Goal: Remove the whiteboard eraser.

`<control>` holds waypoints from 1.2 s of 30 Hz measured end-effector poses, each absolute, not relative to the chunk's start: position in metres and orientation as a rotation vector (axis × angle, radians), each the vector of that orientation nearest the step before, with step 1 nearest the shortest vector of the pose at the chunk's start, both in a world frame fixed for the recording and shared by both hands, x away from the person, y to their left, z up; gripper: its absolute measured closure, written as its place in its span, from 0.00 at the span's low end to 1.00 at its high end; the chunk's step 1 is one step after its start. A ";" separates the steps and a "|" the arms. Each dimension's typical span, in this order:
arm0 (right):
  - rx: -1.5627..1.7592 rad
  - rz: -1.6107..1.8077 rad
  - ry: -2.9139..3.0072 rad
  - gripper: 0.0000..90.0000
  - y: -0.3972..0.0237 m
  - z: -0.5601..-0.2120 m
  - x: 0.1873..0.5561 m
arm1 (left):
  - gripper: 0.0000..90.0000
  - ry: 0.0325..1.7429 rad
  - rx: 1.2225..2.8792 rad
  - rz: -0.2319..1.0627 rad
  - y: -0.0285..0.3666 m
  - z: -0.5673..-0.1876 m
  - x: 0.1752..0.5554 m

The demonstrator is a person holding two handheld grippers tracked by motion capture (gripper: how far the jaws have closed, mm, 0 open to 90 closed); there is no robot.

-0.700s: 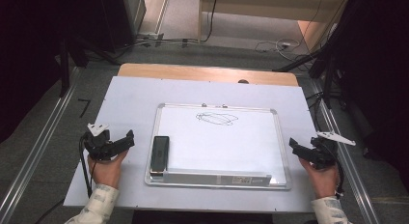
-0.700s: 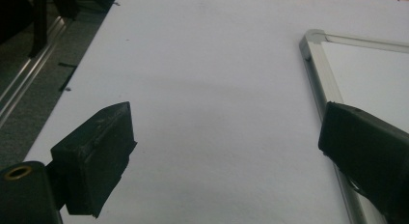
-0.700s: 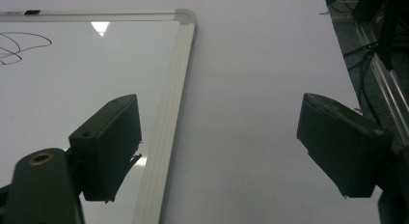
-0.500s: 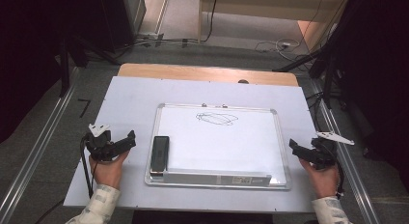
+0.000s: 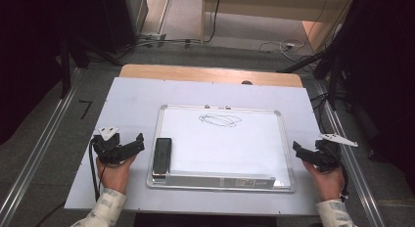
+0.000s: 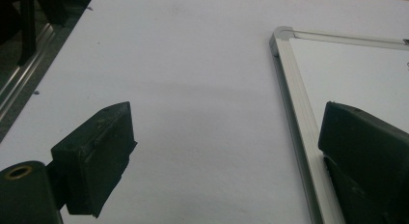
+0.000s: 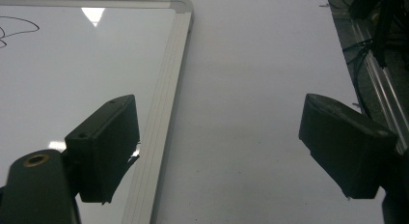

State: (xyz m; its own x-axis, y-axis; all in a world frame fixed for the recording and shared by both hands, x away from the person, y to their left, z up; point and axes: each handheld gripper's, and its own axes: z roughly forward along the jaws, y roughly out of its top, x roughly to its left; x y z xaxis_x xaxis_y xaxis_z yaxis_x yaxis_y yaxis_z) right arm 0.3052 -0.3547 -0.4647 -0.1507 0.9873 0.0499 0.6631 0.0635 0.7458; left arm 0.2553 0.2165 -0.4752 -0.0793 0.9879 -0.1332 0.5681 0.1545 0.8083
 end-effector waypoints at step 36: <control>1.637 0.861 1.882 0.14 -0.352 -0.466 0.306 | 0.07 1.698 1.570 0.733 0.190 -0.480 0.260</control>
State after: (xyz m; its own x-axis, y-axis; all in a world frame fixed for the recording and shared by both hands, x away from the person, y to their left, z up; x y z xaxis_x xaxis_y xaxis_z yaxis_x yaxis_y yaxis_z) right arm 0.3056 -0.3520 -0.4662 -0.1542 0.9874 0.0356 0.6728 0.0786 0.7356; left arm 0.2596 0.1901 -0.4799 -0.0193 0.9931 -0.1160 0.5966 0.1046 0.7957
